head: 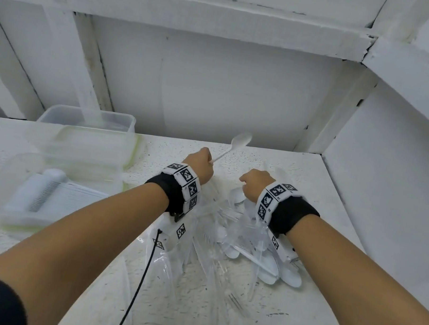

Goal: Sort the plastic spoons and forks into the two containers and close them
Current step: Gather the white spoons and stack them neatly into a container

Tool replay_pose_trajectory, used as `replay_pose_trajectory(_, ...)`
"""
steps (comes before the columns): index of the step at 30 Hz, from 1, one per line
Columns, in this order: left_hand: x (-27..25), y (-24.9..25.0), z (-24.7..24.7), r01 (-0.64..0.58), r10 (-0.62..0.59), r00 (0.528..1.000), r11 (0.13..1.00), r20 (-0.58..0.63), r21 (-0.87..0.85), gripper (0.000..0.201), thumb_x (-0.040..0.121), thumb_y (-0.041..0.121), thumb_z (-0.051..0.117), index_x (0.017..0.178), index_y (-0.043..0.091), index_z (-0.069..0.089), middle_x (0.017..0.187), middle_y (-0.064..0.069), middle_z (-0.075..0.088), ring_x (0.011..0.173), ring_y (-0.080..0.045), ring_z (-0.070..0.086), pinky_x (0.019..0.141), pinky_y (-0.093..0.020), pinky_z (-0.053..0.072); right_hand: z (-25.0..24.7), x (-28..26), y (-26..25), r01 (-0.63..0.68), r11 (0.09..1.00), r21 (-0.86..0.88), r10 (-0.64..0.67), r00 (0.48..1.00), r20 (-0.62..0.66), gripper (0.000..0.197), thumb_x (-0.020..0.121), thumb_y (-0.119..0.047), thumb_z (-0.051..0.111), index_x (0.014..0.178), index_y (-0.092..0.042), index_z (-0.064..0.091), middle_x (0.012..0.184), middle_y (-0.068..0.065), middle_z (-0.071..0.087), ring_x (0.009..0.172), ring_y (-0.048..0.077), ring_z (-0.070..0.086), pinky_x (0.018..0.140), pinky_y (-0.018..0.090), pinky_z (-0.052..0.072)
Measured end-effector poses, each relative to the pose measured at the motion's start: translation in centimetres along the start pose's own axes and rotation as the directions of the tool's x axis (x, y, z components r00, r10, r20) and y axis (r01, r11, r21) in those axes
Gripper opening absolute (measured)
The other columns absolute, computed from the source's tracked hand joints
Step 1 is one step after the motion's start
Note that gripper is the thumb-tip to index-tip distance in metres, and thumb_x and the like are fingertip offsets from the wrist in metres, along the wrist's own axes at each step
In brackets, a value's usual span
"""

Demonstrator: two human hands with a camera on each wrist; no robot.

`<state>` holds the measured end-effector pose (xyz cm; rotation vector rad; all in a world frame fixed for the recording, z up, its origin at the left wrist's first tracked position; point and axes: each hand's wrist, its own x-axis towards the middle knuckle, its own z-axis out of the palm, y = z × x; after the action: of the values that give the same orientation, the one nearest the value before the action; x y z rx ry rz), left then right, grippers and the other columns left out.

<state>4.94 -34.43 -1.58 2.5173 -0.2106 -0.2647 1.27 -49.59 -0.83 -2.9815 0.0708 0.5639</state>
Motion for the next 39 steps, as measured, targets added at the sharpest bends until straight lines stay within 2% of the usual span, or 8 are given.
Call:
replay_pose_trajectory(9, -1.1, -2.2, -2.4, 0.08, -0.102, 0.994, 0.915, -0.035, -0.395, 0.032, 0.09, 0.0, 0.039, 0.121, 0.009, 0.037, 0.103, -0.018, 0.061, 0.081, -0.027, 0.055, 0.069, -0.036, 0.048, 0.0, 0.8, -0.7, 0.049, 0.994, -0.099, -0.046, 0.999, 0.027, 0.016, 0.089, -0.007, 0.051, 0.095, -0.003, 0.065, 0.099, 0.01, 0.067, 0.081, 0.021, 0.057, 0.066, 0.026, 0.043)
replay_pose_trajectory(14, -0.8, -2.6, -2.4, 0.145, -0.165, 0.985, 0.947, -0.047, -0.286, 0.004, 0.092, 0.008, 0.039, 0.095, 0.009, 0.04, 0.087, -0.009, 0.052, 0.072, -0.021, 0.046, 0.05, -0.023, 0.032, -1.0, -0.4, 0.1, 0.134, 0.99, 0.036, -0.132, 0.99, -0.055, 0.014, 0.092, -0.008, 0.043, 0.096, -0.012, 0.055, 0.1, 0.007, 0.061, 0.084, 0.02, 0.051, 0.07, 0.029, 0.04)
replay_pose_trajectory(18, -0.1, -3.1, -1.8, 0.146, -0.153, 0.987, 0.981, -0.047, -0.129, 0.031, 0.09, 0.009, 0.042, 0.06, 0.013, 0.035, 0.06, -0.001, 0.039, 0.052, -0.012, 0.034, 0.047, -0.022, 0.024, -1.6, -1.3, 0.5, 0.145, 0.976, 0.163, -0.108, 0.97, -0.217, 0.018, 0.094, -0.009, 0.035, 0.102, -0.012, 0.051, 0.092, 0.008, 0.059, 0.079, 0.025, 0.055, 0.068, 0.033, 0.042)
replay_pose_trajectory(21, 0.1, -3.4, -1.2, 0.15, -0.149, 0.988, 0.987, 0.03, -0.051, 0.029, 0.09, 0.015, 0.049, 0.062, 0.015, 0.043, 0.061, 0.001, 0.043, 0.056, -0.014, 0.041, 0.048, -0.021, 0.028, -2.1, -1.5, 0.8, 0.202, 0.862, 0.465, 0.004, 0.915, -0.404, 0.013, 0.093, -0.011, 0.044, 0.1, -0.015, 0.055, 0.079, 0.0, 0.055, 0.068, 0.015, 0.051, 0.064, 0.027, 0.041)
replay_pose_trajectory(25, 0.1, -3.2, -0.8, 0.167, -0.166, 0.976, 0.986, 0.142, 0.003, 0.027, 0.087, 0.035, 0.06, 0.078, 0.01, 0.057, 0.063, 0.002, 0.047, 0.056, -0.01, 0.043, 0.049, -0.02, 0.032, -3.0, -1.2, 0.9, 0.246, 0.562, 0.79, 0.265, 0.851, -0.453, 0.012, 0.091, -0.015, 0.055, 0.097, -0.01, 0.065, 0.075, -0.006, 0.056, 0.082, 0.015, 0.054, 0.082, 0.034, 0.049)
replay_pose_trajectory(32, -0.2, -2.1, -0.9, 0.162, -0.166, 0.961, 0.986, 0.223, 0.036, 0.008, 0.082, 0.017, 0.062, 0.085, 0.01, 0.065, 0.073, -0.004, 0.055, 0.068, -0.019, 0.048, 0.054, -0.021, 0.034, -3.8, -2.1, -0.6, 0.344, 0.357, 0.869, 0.34, 0.818, -0.464, 0.015, 0.101, -0.021, 0.027, 0.106, -0.023, 0.041, 0.092, 0.009, 0.056, 0.072, 0.025, 0.067, 0.066, 0.035, 0.057)
replay_pose_trajectory(36, -0.5, -2.1, -1.1, 0.135, -0.159, 0.955, 0.985, 0.25, 0.108, 0.01, 0.084, 0.019, 0.059, 0.083, 0.01, 0.056, 0.068, -0.002, 0.048, 0.056, -0.014, 0.041, 0.052, -0.021, 0.031, -3.3, -2.3, -1.1, 0.344, 0.427, 0.836, 0.236, 0.85, -0.47, 0.024, 0.101, -0.03, 0.028, 0.121, -0.031, 0.043, 0.088, 0.0, 0.05, 0.062, 0.009, 0.049, 0.057, 0.027, 0.05)
replay_pose_trajectory(39, -0.9, -2.4, -1.8, 0.124, -0.145, 0.961, 0.987, 0.236, 0.1, 0.007, 0.085, 0.015, 0.057, 0.087, 0.009, 0.062, 0.063, 0.001, 0.048, 0.054, -0.01, 0.041, 0.05, -0.019, 0.032, -3.3, -1.5, -1.7, 0.154, 0.644, 0.749, 0.165, 0.929, -0.332, 0.048, 0.094, -0.033, 0.052, 0.136, -0.017, 0.034, 0.116, 0.0, 0.046, 0.099, 0.016, 0.049, 0.086, 0.036, 0.046)
